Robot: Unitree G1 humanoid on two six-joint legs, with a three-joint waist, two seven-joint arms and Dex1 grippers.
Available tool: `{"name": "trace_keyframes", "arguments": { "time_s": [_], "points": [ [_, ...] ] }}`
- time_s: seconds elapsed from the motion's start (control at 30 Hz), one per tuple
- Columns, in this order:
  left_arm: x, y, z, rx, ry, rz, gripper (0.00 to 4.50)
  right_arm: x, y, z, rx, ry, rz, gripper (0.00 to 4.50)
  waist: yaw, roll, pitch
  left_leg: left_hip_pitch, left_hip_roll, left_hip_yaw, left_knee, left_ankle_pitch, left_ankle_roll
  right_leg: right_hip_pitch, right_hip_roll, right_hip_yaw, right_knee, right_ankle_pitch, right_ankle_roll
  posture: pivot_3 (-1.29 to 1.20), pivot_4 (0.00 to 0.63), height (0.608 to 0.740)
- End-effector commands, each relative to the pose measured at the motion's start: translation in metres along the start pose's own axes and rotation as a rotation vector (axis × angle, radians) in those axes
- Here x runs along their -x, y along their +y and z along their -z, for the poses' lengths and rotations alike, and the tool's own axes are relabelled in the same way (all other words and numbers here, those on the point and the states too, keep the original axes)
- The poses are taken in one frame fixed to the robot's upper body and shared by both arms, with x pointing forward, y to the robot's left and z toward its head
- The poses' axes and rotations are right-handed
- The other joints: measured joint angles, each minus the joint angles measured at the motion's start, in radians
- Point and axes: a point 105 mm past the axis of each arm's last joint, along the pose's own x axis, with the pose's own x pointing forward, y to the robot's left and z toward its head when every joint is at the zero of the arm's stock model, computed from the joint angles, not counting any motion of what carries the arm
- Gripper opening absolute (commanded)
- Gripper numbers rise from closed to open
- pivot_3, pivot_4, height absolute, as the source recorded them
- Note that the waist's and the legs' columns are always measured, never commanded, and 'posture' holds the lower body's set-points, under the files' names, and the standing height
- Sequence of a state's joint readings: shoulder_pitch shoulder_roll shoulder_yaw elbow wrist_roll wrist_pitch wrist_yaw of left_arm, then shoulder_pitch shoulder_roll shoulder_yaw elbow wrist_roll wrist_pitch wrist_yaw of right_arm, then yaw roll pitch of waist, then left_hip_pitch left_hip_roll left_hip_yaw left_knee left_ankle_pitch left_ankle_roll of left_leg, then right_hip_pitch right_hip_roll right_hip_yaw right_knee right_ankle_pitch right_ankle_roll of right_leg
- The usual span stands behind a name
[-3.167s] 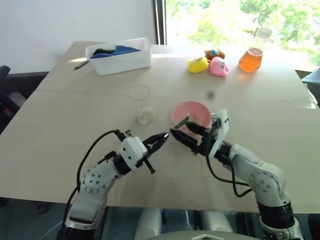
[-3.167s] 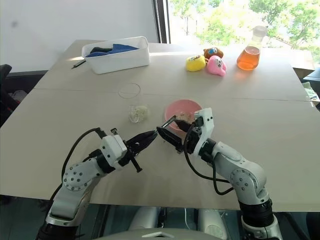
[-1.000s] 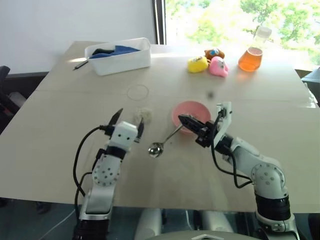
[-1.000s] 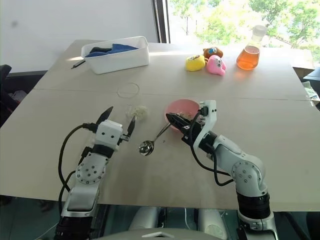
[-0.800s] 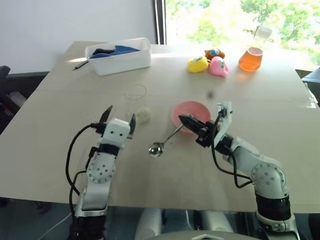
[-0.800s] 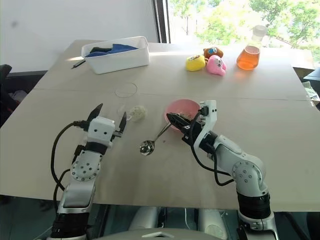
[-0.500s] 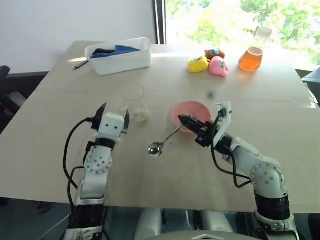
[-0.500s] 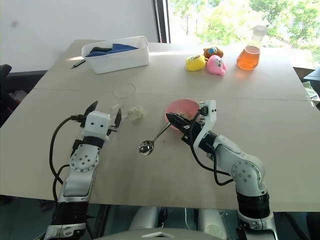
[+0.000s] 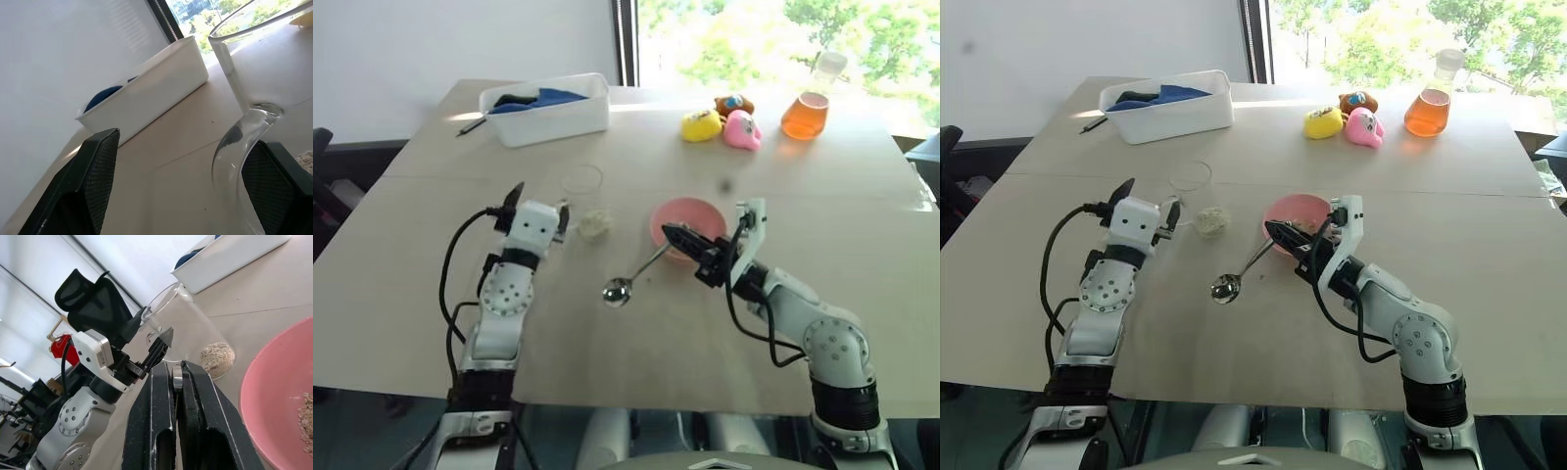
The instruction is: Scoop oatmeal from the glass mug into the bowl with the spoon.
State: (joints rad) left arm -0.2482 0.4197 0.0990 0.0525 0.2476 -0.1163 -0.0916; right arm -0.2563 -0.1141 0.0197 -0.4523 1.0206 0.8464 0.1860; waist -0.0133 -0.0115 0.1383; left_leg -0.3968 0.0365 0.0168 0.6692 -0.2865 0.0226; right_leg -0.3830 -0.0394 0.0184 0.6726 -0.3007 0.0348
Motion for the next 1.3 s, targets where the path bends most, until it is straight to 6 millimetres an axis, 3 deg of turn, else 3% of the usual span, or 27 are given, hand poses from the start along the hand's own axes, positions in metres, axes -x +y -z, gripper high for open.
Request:
{"name": "trace_keyframes", "arguments": {
  "time_s": [0.03, 0.27, 0.43, 0.7, 0.8, 0.87, 1.1, 1.3],
  "points": [
    [-0.004, 0.008, -0.016, -0.077, -0.054, -0.013, 3.79, 0.001, 0.008, -0.009, 0.008, -0.043, -0.035, 0.0, 0.0, 0.0, 0.0, 0.0, 0.0, 0.0, 0.0, 0.0, 0.0, 0.0, 0.0, 0.0, 0.0, 0.0, 0.0, 0.0, 0.15, 0.74],
    [-0.003, 0.013, -0.012, -0.097, -0.014, -0.022, 3.79, 0.001, 0.008, -0.009, 0.003, -0.044, -0.034, 0.0, 0.0, 0.0, 0.0, 0.0, 0.0, 0.001, 0.0, 0.0, 0.0, 0.0, 0.0, 0.0, 0.0, 0.0, 0.0, 0.0, 0.15, 0.74],
    [-0.006, 0.013, -0.015, -0.108, -0.021, -0.024, 1.74, 0.0, 0.008, -0.008, 0.0, -0.042, -0.037, 0.0, 0.0, 0.0, 0.0, 0.0, 0.0, 0.001, 0.0, 0.0, 0.0, 0.0, 0.0, 0.001, 0.0, 0.0, 0.0, 0.0, 0.15, 0.74],
    [-0.005, 0.009, -0.009, -0.058, 0.009, -0.004, 1.74, 0.002, 0.009, -0.007, -0.003, -0.044, -0.032, 0.0, 0.0, 0.0, 0.0, 0.0, 0.0, 0.001, 0.0, 0.0, 0.0, -0.001, 0.0, 0.001, 0.0, 0.0, 0.0, 0.0, 0.15, 0.74],
    [-0.006, 0.007, -0.008, -0.024, 0.012, 0.0, 0.9, 0.002, 0.009, -0.008, -0.004, -0.044, -0.032, 0.0, 0.0, 0.0, 0.0, 0.0, 0.0, 0.001, 0.0, 0.0, 0.0, -0.001, 0.0, 0.001, 0.0, 0.0, 0.0, 0.0, 0.15, 0.74],
    [-0.006, 0.005, -0.008, -0.01, 0.011, 0.013, 0.08, 0.002, 0.009, -0.008, -0.005, -0.045, -0.032, 0.0, 0.0, 0.0, 0.0, 0.0, 0.0, 0.001, 0.0, 0.0, 0.0, -0.001, 0.0, 0.001, 0.0, 0.0, 0.0, 0.0, 0.15, 0.74],
    [-0.005, 0.001, 0.004, 0.013, 0.039, 0.018, 0.08, 0.001, 0.01, -0.009, 0.006, -0.048, -0.034, 0.0, 0.0, 0.0, 0.0, -0.001, 0.0, 0.002, 0.0, 0.0, 0.0, -0.003, 0.0, 0.001, 0.003, 0.0, 0.0, 0.0, 0.15, 0.74],
    [-0.012, -0.002, -0.011, 0.009, -0.069, 0.044, 0.08, -0.002, 0.01, -0.028, 0.09, -0.076, -0.038, 0.0, 0.002, 0.0, 0.0, -0.001, 0.0, 0.002, 0.001, 0.0, 0.0, -0.003, 0.0, 0.001, 0.004, 0.0, 0.0, 0.0, 0.15, 0.74]
  ]
}}
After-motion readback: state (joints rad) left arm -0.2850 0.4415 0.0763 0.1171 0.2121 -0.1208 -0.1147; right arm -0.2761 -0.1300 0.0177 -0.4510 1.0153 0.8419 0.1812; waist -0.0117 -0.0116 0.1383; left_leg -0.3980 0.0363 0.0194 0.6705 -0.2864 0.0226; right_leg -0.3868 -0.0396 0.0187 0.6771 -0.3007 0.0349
